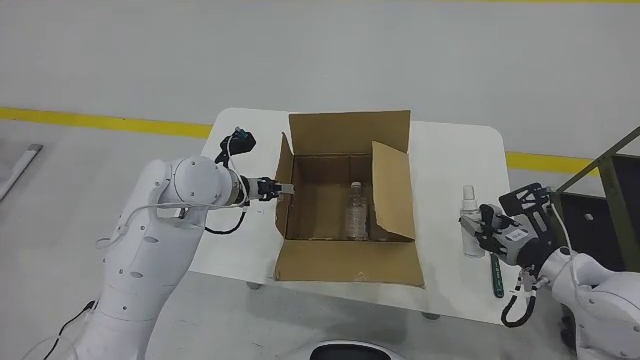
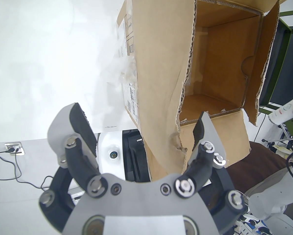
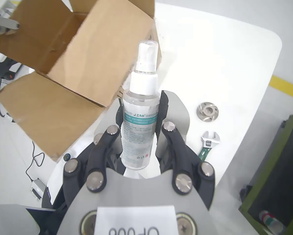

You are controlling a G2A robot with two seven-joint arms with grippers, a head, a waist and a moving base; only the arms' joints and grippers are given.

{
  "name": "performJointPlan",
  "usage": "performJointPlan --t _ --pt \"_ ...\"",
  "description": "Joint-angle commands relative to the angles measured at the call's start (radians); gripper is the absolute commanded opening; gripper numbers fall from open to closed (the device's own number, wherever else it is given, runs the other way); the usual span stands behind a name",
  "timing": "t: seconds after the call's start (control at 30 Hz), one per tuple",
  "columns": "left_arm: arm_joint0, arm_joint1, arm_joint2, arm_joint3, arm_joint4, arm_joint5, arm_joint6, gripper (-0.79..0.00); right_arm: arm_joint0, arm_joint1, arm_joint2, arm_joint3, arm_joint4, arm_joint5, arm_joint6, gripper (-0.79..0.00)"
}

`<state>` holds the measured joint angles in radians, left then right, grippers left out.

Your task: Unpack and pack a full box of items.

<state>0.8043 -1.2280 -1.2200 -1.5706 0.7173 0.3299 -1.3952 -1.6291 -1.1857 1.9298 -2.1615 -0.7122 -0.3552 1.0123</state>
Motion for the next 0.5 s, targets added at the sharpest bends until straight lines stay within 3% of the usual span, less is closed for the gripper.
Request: performJointPlan --t 0.0,0.3,0.47 --pt "0.0 0.0 0.0 0.0 0.0 0.0 0.0 0.0 -0.005 0.0 0.001 0.002 -0.002 0.0 -0.005 -0.785" --pt "0.0 0.0 0.0 0.0 0.0 0.0 0.0 0.0 -0.005 0.0 -0.005 0.001 -0.004 0.008 -0.02 -0.785" --pt "0.0 0.0 0.0 0.0 0.0 0.0 0.0 0.0 0.048 -0.002 -0.118 -0.014 -0.012 0.115 -0.062 -0.785"
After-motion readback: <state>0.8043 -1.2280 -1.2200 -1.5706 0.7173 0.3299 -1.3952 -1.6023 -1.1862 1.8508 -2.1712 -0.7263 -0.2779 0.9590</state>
